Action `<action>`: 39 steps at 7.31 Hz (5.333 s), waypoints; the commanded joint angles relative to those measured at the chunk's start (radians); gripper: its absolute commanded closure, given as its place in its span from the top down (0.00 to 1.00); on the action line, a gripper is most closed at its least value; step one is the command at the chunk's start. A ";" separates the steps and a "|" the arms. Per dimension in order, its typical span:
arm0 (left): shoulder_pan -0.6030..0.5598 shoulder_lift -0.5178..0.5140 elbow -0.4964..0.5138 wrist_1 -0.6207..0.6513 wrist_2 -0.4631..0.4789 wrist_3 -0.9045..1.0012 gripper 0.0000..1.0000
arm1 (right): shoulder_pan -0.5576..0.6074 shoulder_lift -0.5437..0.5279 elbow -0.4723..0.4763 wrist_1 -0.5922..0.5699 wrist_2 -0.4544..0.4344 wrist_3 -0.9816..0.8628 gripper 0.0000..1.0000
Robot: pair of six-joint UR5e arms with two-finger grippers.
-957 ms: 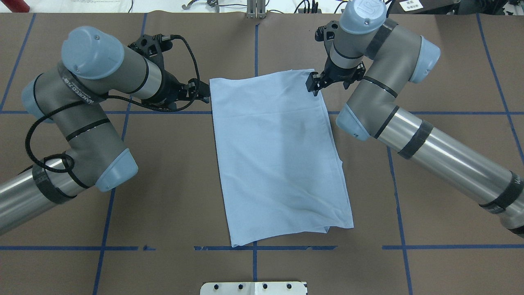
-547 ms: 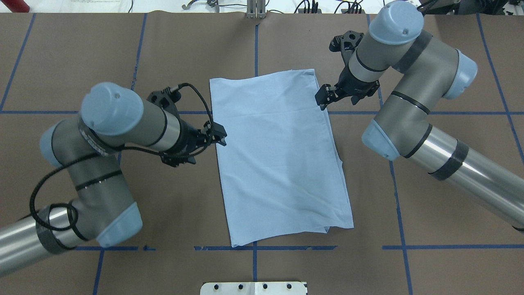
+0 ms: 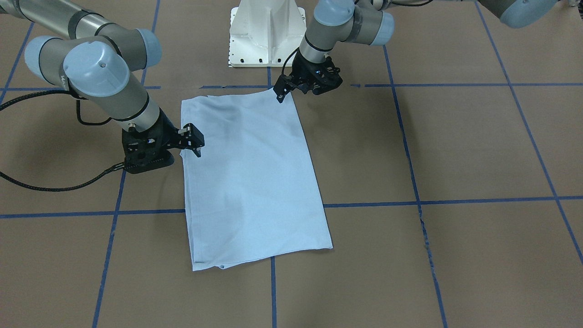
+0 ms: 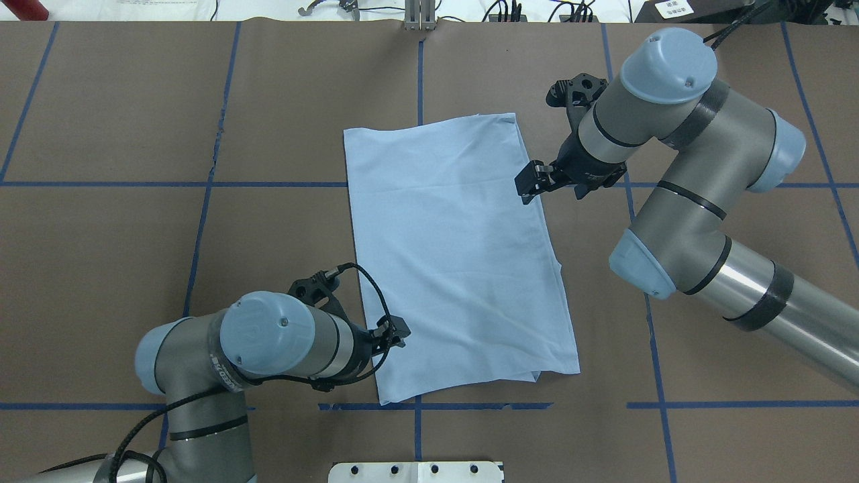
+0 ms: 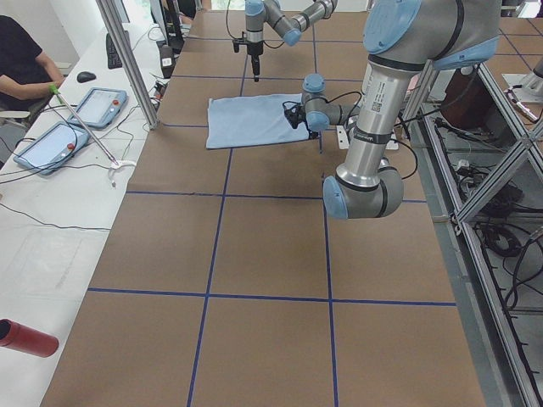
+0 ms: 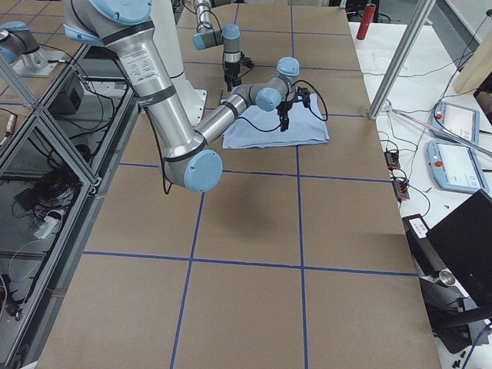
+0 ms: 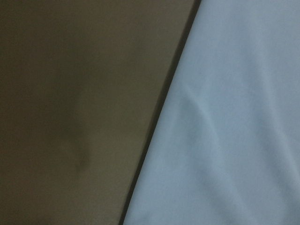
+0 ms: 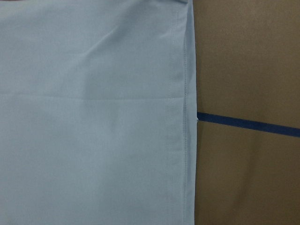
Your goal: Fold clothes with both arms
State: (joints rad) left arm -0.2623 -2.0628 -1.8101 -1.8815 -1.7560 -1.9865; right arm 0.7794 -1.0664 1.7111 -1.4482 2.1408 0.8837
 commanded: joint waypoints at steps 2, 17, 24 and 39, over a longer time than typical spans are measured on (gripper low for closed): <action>0.069 -0.033 0.026 0.047 0.030 -0.026 0.98 | -0.003 0.000 -0.001 0.000 -0.002 0.003 1.00; 0.067 -0.050 0.044 0.041 0.049 -0.025 0.36 | -0.003 -0.006 -0.008 0.000 -0.005 0.001 1.00; 0.060 -0.036 0.003 0.048 0.043 0.064 0.00 | -0.060 -0.035 0.008 0.002 -0.007 0.256 1.00; 0.064 -0.050 -0.017 0.047 0.036 0.080 0.00 | -0.471 -0.256 0.220 -0.012 -0.387 0.753 1.00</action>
State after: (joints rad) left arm -0.1979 -2.1123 -1.8222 -1.8359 -1.7208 -1.9067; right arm 0.3101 -1.3230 1.9316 -1.4603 1.7530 1.6366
